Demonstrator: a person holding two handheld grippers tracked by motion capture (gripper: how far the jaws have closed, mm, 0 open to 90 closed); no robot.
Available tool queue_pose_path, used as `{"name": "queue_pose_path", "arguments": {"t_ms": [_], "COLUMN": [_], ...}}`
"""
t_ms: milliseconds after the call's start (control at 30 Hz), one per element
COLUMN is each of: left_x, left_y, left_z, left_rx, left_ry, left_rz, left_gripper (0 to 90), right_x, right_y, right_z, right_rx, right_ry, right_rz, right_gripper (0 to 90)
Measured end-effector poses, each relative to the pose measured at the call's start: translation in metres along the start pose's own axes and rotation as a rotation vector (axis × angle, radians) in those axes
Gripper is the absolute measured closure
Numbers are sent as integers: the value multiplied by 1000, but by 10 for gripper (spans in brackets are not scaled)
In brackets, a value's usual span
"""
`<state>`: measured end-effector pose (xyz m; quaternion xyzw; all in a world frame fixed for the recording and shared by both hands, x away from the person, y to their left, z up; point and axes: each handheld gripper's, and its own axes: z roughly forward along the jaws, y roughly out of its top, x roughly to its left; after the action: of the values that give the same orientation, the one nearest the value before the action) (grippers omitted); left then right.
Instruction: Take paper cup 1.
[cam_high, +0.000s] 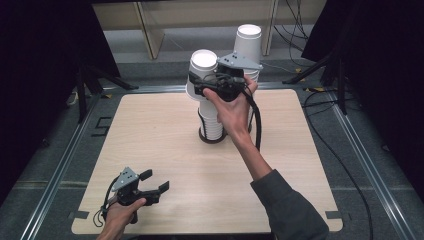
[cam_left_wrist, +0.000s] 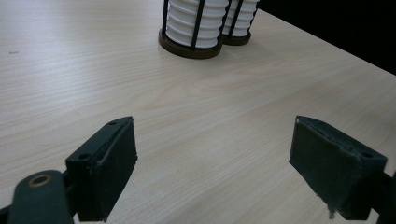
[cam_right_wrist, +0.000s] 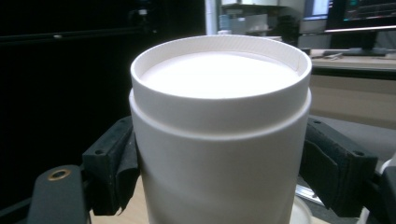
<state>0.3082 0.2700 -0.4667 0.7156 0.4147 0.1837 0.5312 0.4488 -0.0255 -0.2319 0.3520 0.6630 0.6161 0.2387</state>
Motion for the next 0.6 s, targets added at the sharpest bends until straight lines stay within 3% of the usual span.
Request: {"name": "queue_pose_path", "arguments": {"t_ms": [33, 167, 200, 600], "left_x": [0, 1, 1, 2], "left_y": [0, 0, 0, 0], "left_z": [0, 0, 0, 1], "left_rx": [-1, -2, -1, -6], "left_ry": [0, 1, 2, 0], "left_rz": [1, 6, 6, 11], "left_gripper": [143, 143, 143, 143], "right_x": [3, 6, 7, 7], "right_y": [-4, -13, -19, -51], "right_z": [-5, -11, -14, -26], "right_rx": [4, 17, 21, 56], "right_ry": [28, 53, 78, 147], "right_rz": [-11, -35, -31, -14], "right_gripper": [203, 203, 203, 203]}}
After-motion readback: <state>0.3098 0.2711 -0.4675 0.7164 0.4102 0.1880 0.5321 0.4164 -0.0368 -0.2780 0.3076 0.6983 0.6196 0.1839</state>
